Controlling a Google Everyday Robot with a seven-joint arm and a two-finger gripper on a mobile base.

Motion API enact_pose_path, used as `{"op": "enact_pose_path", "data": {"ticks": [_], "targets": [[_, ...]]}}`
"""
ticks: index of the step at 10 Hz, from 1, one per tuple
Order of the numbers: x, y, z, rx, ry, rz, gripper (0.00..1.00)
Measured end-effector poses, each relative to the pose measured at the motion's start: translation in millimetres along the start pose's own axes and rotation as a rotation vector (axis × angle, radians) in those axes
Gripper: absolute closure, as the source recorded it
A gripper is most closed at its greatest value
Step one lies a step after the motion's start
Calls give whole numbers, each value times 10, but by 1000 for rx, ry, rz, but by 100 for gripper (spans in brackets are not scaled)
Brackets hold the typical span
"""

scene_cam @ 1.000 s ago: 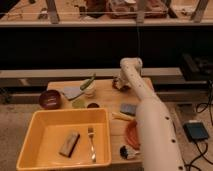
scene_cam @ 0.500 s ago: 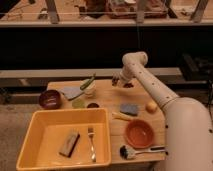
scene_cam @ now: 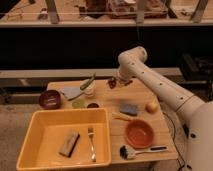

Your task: Place grapes in purple bowl

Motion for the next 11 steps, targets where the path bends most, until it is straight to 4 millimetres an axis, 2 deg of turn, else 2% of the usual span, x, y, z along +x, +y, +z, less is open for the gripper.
{"op": "enact_pose_path", "data": {"ticks": [3, 5, 8, 11], "targets": [[-4, -5, -24, -6, -10, -30, 100], [84, -33, -122, -20, 35, -59, 100], [494, -172, -674, -34, 182, -169, 100], [1085, -352, -1367, -37, 307, -280, 100]]}}
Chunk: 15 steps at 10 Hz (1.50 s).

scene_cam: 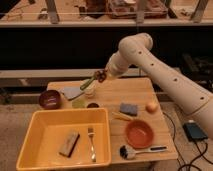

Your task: Place grapes in purple bowl

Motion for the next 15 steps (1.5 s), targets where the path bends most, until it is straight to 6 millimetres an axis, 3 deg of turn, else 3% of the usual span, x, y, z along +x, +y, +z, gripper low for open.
{"op": "enact_pose_path", "data": {"ticks": [1, 2, 7, 10, 12, 15], "targets": [[353, 26, -105, 13, 43, -27, 100], [421, 22, -132, 19, 54, -30, 100], [352, 2, -107, 47, 38, -50, 100], [542, -169, 202, 134, 49, -137, 100], [877, -282, 502, 185, 66, -189, 100], [1550, -441, 1039, 259, 90, -222, 100]]}}
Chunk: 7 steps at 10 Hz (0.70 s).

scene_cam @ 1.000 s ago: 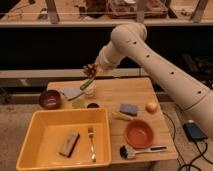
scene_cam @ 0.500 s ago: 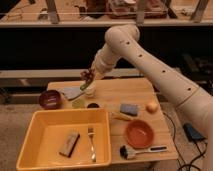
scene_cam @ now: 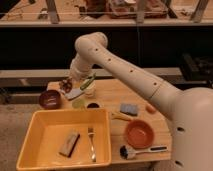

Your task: Place grapes in purple bowl

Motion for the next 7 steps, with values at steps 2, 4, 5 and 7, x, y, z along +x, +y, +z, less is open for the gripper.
{"op": "enact_pose_path", "data": {"ticks": [2, 4, 5, 7], "targets": [[338, 78, 349, 34, 10, 35, 100], [653, 118, 720, 65, 3, 148, 100], [719, 126, 889, 72, -6, 231, 100], [789, 156, 1099, 71, -11, 341, 100]]}}
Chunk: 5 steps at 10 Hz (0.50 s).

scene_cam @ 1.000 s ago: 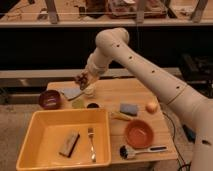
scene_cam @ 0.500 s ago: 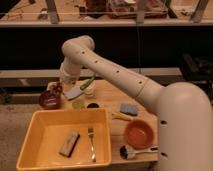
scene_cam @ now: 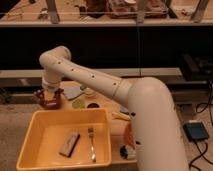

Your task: Place grapes in purple bowl

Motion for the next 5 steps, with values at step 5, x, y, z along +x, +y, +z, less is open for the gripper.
{"op": "enact_pose_path", "data": {"ticks": [5], "targets": [[3, 56, 70, -5, -16, 61, 100]]}}
